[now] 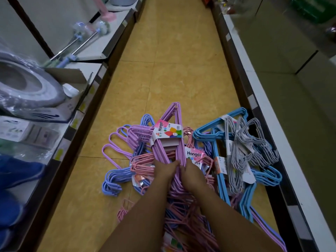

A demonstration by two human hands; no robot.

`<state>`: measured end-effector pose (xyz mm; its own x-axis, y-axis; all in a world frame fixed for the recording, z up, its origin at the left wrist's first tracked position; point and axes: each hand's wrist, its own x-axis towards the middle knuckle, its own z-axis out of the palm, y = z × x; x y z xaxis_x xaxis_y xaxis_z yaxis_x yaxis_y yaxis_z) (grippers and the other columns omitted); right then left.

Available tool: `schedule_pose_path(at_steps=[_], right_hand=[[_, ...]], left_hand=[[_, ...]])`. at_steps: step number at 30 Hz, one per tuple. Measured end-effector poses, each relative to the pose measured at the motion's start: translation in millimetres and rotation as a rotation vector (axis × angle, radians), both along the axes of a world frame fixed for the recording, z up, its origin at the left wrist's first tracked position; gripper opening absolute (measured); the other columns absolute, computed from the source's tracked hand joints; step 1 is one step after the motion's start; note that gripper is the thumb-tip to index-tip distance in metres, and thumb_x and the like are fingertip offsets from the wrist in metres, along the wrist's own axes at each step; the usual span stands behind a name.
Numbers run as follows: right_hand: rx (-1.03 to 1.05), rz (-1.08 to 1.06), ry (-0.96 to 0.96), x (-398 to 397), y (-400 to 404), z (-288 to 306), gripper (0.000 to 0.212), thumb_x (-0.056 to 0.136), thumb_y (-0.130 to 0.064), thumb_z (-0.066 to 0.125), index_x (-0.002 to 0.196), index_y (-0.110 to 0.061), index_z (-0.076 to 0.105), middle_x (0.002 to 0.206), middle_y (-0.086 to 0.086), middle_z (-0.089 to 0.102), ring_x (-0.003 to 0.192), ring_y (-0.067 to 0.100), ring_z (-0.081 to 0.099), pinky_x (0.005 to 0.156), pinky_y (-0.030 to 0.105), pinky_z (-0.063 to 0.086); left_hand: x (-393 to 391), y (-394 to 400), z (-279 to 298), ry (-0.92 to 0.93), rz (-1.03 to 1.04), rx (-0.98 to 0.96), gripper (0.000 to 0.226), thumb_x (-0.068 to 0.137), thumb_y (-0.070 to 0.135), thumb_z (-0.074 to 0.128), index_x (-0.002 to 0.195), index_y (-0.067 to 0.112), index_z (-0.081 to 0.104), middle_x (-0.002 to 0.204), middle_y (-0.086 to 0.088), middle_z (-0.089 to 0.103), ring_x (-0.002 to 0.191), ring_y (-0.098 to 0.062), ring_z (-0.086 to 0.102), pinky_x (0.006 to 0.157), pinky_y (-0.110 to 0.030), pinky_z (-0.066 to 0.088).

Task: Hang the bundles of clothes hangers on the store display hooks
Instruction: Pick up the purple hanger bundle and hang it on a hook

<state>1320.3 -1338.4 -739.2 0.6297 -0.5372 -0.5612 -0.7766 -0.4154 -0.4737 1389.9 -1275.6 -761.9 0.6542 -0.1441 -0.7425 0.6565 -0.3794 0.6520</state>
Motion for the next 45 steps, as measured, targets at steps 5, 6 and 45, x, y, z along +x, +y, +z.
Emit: schedule_pose_path(at_steps=[5,6,45], right_hand=[[-0.064,0.058,-0.025,-0.5,7.1,4.3,0.041,0.104,-0.027,0.032,0.139,-0.006,0.032,0.129,0.016,0.054,0.111,0.034,0.055,0.082,0.036,0.043],[-0.078,0.069,-0.034,-0.3,10.6,5.0,0.038,0.104,-0.029,0.032,0.135,-0.006,0.035,0.125,0.016,0.055,0.108,0.034,0.056,0.079,0.036,0.042],[-0.475,0.572,0.131,-33.3,51.9,542.2,0.089,0.089,-0.042,0.060,0.153,-0.021,0.003,0.161,-0.002,0.003,0.148,0.025,0.002,0.116,0.053,0.006]], left_hand=[[20.0,-6.8,-12.3,0.138,0.069,0.077,0.073,0.066,0.013,0.075,0.128,-0.003,0.040,0.116,-0.026,0.059,0.101,-0.040,0.062,0.086,-0.052,0.054],[21.9,-3.6,-12.5,0.095,0.008,0.151,0.063,0.070,0.013,0.070,0.125,-0.005,0.044,0.115,-0.025,0.059,0.102,-0.039,0.062,0.087,-0.047,0.054],[-44.4,239.6,562.0,-0.974,-0.947,0.675,0.062,0.079,0.017,0.051,0.136,0.038,0.037,0.122,0.002,0.061,0.109,-0.027,0.059,0.076,-0.035,0.046]])
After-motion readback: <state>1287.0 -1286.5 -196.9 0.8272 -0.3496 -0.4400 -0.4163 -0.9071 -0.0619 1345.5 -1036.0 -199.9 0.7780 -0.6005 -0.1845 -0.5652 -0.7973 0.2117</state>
